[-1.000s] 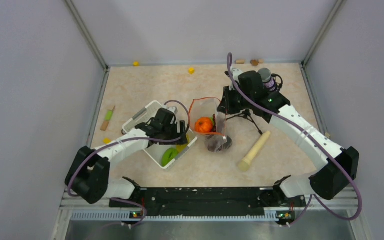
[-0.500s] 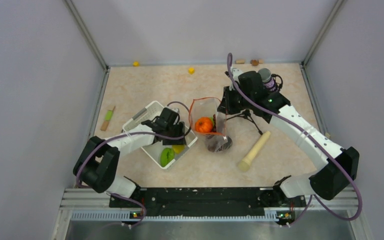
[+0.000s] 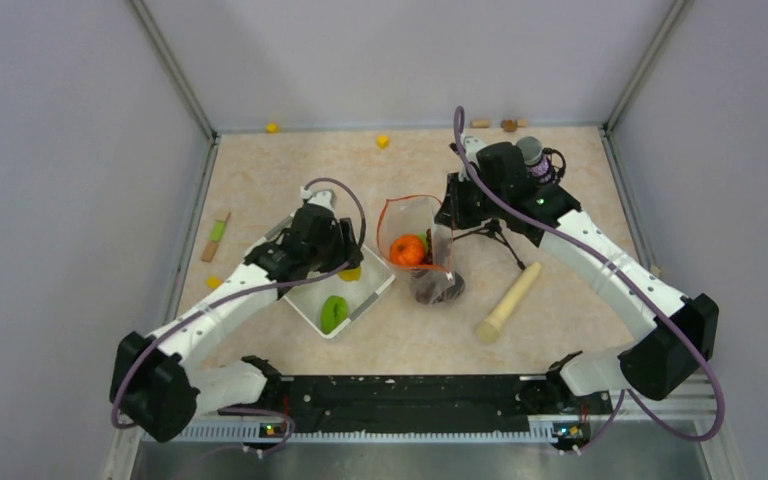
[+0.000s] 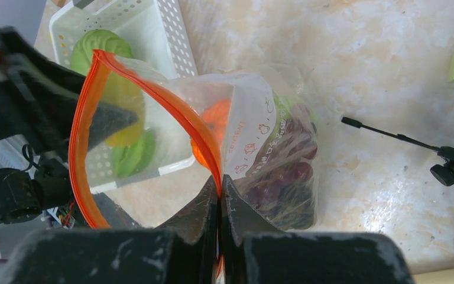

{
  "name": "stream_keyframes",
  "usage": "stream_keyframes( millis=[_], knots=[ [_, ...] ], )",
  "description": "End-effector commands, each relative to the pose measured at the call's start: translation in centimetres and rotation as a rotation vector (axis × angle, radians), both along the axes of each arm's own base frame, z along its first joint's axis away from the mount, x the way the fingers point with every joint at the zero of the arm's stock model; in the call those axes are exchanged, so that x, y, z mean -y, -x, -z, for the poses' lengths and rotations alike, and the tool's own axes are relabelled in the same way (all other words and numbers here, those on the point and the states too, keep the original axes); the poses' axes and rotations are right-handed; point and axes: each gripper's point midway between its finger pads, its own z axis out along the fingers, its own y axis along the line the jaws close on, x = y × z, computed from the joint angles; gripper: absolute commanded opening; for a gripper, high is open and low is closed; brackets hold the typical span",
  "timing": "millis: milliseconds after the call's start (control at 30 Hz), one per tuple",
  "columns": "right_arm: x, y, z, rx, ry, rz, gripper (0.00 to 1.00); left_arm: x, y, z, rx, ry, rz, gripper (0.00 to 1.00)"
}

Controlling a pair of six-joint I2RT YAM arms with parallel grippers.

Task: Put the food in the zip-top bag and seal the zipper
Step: Pick up the fake fruit from the bin, then place the fake fruit in the zipper food storage bag.

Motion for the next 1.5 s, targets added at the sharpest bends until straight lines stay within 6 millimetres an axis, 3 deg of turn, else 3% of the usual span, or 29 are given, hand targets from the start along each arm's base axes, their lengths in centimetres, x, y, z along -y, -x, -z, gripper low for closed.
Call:
stream_keyframes(
  millis=[0, 67, 167, 233, 333, 533, 633, 700, 800, 900, 1233, 1467],
  knots=[
    [-0.2, -0.2, -1.7, 0.06, -0.037, -0.004, 0.0, 2.1, -1.4, -10.6, 0.277, 0.224, 0.039, 0.05],
    [-0.2, -0.2, -1.9, 0.064, -0.042, -0.002, 0.0, 3.4, -0.6, -14.6, 0.365, 0.32, 0.112, 0.03],
    [-0.1, -0.1, -2.1, 0.067, -0.048, 0.008, 0.0, 4.9, 0.1, -18.9, 0.465, 0.399, 0.171, 0.01],
    [0.0, 0.0, -2.3, 0.067, -0.053, 0.016, 0.0, 6.1, 0.8, -21.1, 0.5, 0.43, 0.22, 0.02],
    [0.0, 0.0, -2.5, 0.071, -0.062, 0.02, 0.0, 8.5, 1.8, -23.0, 0.541, 0.454, 0.311, 0.12],
    [0.1, 0.2, -2.7, 0.076, -0.07, 0.024, 0.0, 12.3, 1.2, -22.3, 0.507, 0.427, 0.374, 0.11],
    [0.2, 0.2, -2.9, 0.083, -0.071, 0.027, 0.0, 13.0, 0.3, -21.2, 0.489, 0.376, 0.359, 0.21],
    [0.2, 0.1, -2.9, 0.083, -0.072, 0.028, 0.0, 13.3, 0.1, -20.9, 0.481, 0.358, 0.361, 0.39],
    [0.2, 0.2, -2.9, 0.084, -0.07, 0.025, 0.0, 13.8, 0.0, -20.7, 0.473, 0.349, 0.376, 0.75],
    [0.1, 0.1, -2.8, 0.08, -0.07, 0.024, 0.0, 13.7, -0.1, -20.3, 0.464, 0.331, 0.373, 0.95],
    [0.2, 0.0, -2.7, 0.082, -0.064, 0.026, 0.0, 11.8, 0.0, -20.2, 0.488, 0.297, 0.315, 0.97],
    [0.3, -0.1, -2.8, 0.087, -0.061, 0.031, 0.0, 6.4, -0.5, -17.8, 0.475, 0.192, 0.073, 0.97]
  ],
)
